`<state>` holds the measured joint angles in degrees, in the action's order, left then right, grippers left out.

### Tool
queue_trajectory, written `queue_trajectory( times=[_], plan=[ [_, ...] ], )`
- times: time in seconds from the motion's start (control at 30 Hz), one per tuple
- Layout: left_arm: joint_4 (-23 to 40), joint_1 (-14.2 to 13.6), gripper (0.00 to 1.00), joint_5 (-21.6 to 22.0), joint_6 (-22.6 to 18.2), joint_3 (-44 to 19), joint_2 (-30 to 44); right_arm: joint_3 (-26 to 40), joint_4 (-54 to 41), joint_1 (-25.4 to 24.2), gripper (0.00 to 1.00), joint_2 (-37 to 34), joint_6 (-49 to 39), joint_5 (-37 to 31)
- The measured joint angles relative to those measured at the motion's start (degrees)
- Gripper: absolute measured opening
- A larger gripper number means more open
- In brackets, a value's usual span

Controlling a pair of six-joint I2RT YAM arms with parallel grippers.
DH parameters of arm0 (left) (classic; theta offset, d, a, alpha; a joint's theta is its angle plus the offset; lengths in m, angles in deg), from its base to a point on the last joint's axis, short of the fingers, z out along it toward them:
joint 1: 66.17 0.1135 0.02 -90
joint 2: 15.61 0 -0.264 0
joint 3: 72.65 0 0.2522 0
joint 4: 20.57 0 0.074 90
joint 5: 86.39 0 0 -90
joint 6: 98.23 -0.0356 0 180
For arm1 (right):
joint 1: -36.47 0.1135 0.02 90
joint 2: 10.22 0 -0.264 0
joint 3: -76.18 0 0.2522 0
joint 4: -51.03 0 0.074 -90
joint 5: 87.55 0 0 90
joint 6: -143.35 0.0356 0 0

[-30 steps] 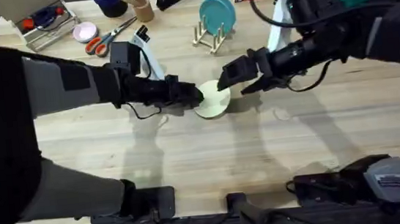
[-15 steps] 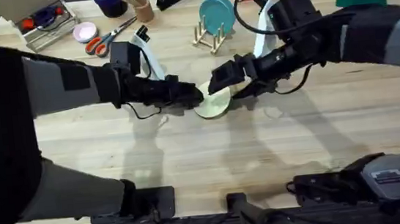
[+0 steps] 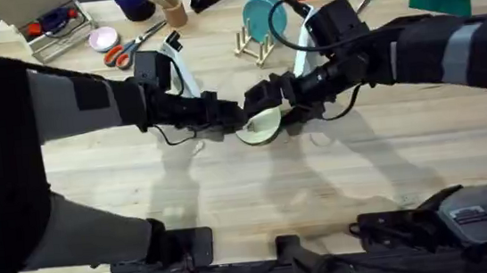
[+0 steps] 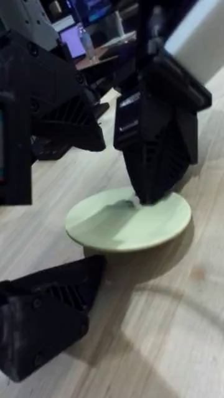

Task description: Pick up the plates from the table one by one and place each into a slot on the dish rack.

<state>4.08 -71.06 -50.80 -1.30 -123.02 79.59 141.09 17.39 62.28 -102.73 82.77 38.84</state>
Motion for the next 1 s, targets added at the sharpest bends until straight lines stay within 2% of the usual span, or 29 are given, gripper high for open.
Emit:
queue_trajectory(
  times=[0.17,0.27,0.4,0.53,0.57,0.63,1.0],
  plan=[
    [0.0,0.0,0.041,0.0,0.0,-0.01,0.0,0.0,0.32,0.28,0.939,-0.51,1.09,-2.49],
    [0.0,0.0,0.041,0.0,0.0,0.01,0.0,0.0,1.22,0.28,0.852,-0.51,1.56,-3.62],
    [0.0,0.0,0.041,0.0,0.0,0.01,0.0,0.0,2.31,0.28,0.588,-0.5,1.94,-4.25],
    [0.0,0.27,0.041,-0.04,0.02,0.01,0.0,-0.11,1.99,0.12,0.143,-0.51,2.33,-5.77],
    [0.02,0.35,0.041,-0.09,0.02,0.01,-0.02,-0.2,1.99,-0.02,0.074,-0.51,2.35,-5.69],
    [0.02,0.5,0.041,-0.26,0.02,-0.01,-0.02,-0.2,2.29,-0.18,0.04,-0.42,2.52,-5.21],
    [0.02,0.55,0.04,-0.76,0.04,-0.01,-0.02,-0.2,2.34,-0.29,0.031,-0.35,2.51,-4.87]
  ],
)
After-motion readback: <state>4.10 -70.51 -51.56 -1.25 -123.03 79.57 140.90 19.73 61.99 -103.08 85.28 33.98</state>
